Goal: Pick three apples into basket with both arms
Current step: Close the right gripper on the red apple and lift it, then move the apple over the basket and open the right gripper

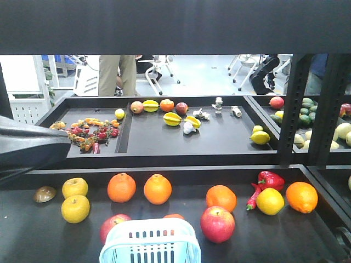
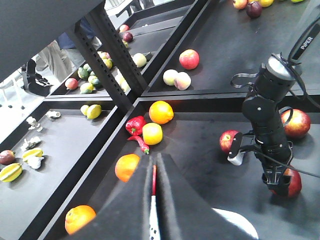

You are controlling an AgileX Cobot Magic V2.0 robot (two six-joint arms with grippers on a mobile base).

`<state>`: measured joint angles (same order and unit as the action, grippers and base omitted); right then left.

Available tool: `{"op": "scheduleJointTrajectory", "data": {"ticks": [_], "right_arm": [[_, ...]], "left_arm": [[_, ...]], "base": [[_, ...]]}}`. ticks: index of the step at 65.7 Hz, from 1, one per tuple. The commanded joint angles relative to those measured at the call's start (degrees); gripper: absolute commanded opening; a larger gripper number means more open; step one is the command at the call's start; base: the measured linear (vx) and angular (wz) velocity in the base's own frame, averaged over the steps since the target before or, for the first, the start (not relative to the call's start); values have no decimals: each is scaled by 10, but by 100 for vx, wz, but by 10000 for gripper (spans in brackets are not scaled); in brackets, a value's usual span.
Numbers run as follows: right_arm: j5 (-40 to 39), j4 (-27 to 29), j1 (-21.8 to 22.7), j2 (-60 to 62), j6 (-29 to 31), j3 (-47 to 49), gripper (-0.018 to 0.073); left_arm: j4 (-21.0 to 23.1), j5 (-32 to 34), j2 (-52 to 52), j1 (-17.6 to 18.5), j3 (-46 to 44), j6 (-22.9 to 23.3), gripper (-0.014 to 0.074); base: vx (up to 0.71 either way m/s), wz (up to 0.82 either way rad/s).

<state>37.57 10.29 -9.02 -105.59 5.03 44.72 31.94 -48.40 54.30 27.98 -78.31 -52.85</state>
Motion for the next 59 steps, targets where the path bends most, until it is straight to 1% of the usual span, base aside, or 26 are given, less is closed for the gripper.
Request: {"op": "scheduleJointTrajectory", "data": {"ticks": [1,10,15,19,23,26,30,34,40,44,48,59], "right_arm": [[3,3,0,48,9,10,401],[14,7,0,123,8,10,401],[23,24,0,173,11,10,401],[32,47,-11,222,26,10,401],[39,67,-39,265,48,10,401],[40,81,-60,296,54,10,401],[34,101,-101,338,50,11,401],[18,132,-135,363,41,18,401],[14,169,-182,367,46,52,401],[16,175,-213,353,56,87,401],[17,170,-237,334,56,120,401],[19,167,-243,247,56,208,401]], "left_arm": [[18,34,-4,3,-16,5,-8],[18,34,-4,3,-16,5,-8],[18,34,-4,3,-16,5,-8],[18,34,-4,3,-16,5,-8],[18,34,-4,3,-16,5,-8],[18,34,-4,3,-16,5,-8],[18,34,-4,3,-16,5,-8],[18,34,-4,3,-16,5,-8],[18,34,-4,3,-16,5,-8],[18,34,-4,3,-16,5,-8],[18,34,-4,3,-16,5,-8],[18,34,-4,3,-16,5,-8]], "base": [[0,0],[0,0],[0,0],[0,0],[0,0],[0,0],[0,0],[0,0],[0,0],[0,0],[0,0],[0,0]]}}
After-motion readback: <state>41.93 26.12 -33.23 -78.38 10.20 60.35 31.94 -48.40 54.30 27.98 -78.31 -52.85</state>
